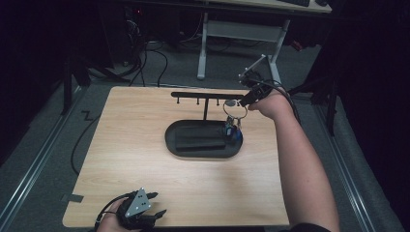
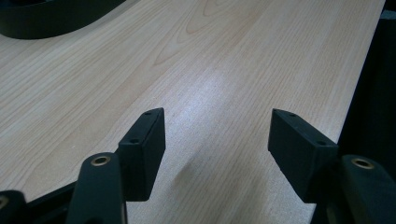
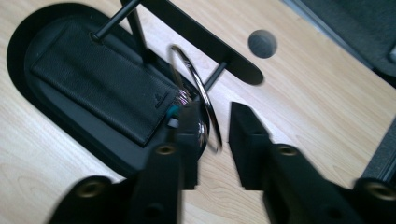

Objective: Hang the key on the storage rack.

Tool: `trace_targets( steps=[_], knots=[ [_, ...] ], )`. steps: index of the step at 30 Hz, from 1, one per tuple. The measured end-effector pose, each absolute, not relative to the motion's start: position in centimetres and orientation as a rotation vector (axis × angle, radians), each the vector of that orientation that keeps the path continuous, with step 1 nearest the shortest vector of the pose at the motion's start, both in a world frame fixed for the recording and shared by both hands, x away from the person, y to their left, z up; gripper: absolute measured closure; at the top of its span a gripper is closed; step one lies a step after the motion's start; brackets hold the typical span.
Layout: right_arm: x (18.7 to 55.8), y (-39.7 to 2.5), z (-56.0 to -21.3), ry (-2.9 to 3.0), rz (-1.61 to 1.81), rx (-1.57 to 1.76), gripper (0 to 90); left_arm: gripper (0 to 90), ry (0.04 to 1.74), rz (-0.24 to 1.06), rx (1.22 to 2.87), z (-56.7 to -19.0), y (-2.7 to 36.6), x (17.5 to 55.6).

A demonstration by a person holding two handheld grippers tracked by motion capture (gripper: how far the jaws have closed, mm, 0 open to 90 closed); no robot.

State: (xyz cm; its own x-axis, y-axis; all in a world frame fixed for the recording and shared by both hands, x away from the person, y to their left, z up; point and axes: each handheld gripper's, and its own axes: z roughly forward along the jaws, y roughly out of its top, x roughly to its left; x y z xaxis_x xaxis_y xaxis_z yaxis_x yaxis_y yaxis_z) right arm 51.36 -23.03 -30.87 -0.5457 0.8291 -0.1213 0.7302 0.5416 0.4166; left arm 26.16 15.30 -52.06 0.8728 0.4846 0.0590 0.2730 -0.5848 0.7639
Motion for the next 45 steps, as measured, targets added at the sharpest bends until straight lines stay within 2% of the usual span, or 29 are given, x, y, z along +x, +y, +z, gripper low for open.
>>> trace_targets(
  steps=[6,9,18,24,36,41,45],
  knots=[
    [47.5,-24.1,-31.1,2.413,0.553,1.254,56.7,37.0,0.559,0.324,2.219,-52.2,15.3,26.3],
    [45.4,-24.7,-31.8,2.371,0.599,1.247,52.5,36.7,0.563,0.329,2.209,-52.2,15.2,26.3],
    [39.4,-27.1,-37.2,2.295,0.763,1.277,39.5,33.7,0.612,0.350,2.154,-52.0,15.4,26.5],
    [36.1,-28.3,-41.5,2.249,0.839,1.305,35.1,32.9,0.630,0.346,2.136,-52.1,15.5,26.7],
    [30.3,-28.2,-50.0,2.166,0.946,1.308,32.7,30.1,0.644,0.333,2.130,-52.5,15.6,27.0],
    [27.9,-27.3,-52.1,2.132,0.946,1.226,30.1,28.8,0.659,0.331,2.112,-52.5,15.8,27.0],
    [26.7,-27.6,-51.6,2.113,1.059,1.260,29.9,30.3,0.657,0.323,2.082,-52.4,15.8,26.9]
  ],
)
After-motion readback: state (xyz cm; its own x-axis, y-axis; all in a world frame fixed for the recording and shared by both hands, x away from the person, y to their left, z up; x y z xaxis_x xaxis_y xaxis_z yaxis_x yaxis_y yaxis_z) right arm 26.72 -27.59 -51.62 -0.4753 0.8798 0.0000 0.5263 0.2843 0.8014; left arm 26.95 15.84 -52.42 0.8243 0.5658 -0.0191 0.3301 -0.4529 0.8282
